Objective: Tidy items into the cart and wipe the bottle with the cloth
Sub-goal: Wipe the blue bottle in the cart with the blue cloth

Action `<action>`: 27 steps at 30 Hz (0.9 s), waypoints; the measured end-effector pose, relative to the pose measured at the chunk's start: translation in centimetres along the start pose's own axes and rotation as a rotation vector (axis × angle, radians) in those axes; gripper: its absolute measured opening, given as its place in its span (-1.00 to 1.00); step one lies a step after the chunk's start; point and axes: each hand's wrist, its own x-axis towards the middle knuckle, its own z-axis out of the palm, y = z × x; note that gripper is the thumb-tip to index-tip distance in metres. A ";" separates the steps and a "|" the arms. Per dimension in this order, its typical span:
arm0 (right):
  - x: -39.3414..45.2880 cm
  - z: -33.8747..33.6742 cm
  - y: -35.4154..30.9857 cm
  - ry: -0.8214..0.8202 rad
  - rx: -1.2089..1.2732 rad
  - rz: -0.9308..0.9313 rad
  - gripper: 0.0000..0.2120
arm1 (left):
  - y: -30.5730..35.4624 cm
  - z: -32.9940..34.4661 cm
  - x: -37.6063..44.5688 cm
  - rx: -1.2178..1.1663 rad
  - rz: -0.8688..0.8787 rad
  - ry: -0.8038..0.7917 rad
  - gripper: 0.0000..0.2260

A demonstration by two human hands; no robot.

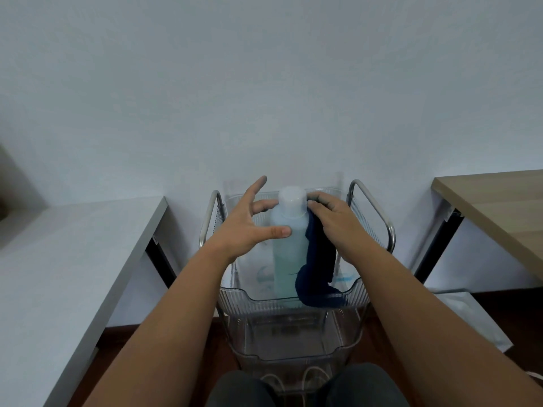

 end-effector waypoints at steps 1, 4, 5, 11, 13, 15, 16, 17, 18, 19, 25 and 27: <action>0.2 0.0 -0.3 -0.011 0.009 0.008 -0.76 | 0.2 0.0 -0.1 0.000 0.002 -0.023 0.02; 0.3 -0.1 -0.2 -0.011 0.032 0.004 -0.78 | 0.6 0.9 -0.8 0.034 0.033 0.002 -0.07; 0.2 -0.1 0.1 0.014 0.038 -0.001 -0.81 | 0.6 1.8 -1.2 0.072 0.050 0.072 -0.07; -0.1 0.1 0.4 0.081 0.081 0.013 -0.87 | 0.0 5.7 -1.9 0.024 0.073 0.440 -0.15; -0.3 0.0 0.1 0.081 0.062 0.015 -0.85 | -0.2 4.6 -1.5 0.008 0.064 0.400 -0.16; -0.9 0.1 0.0 0.084 0.031 0.020 -0.87 | -0.3 3.5 -1.4 0.042 0.042 0.351 -0.18; -1.2 0.2 0.0 0.096 0.012 0.017 -0.89 | -0.3 3.1 -1.4 0.073 0.032 0.332 -0.19; -1.6 0.4 0.1 0.112 -0.008 0.012 -0.89 | -0.3 3.0 -1.5 0.098 0.024 0.323 -0.20; -1.9 0.6 0.1 0.127 -0.028 0.006 -0.89 | -0.2 3.0 -1.5 0.111 0.021 0.325 -0.21; -2.1 0.7 0.0 0.137 -0.046 0.000 -0.89 | -0.1 3.1 -1.6 0.115 0.024 0.337 -0.21; -1.2 -0.1 -0.9 0.075 -0.029 0.061 -0.86 | -0.3 3.5 -2.7 0.163 0.101 0.328 -0.24; -0.9 -0.3 -1.2 0.000 0.002 0.082 -0.85 | -0.4 2.5 -2.6 0.184 0.116 0.239 -0.30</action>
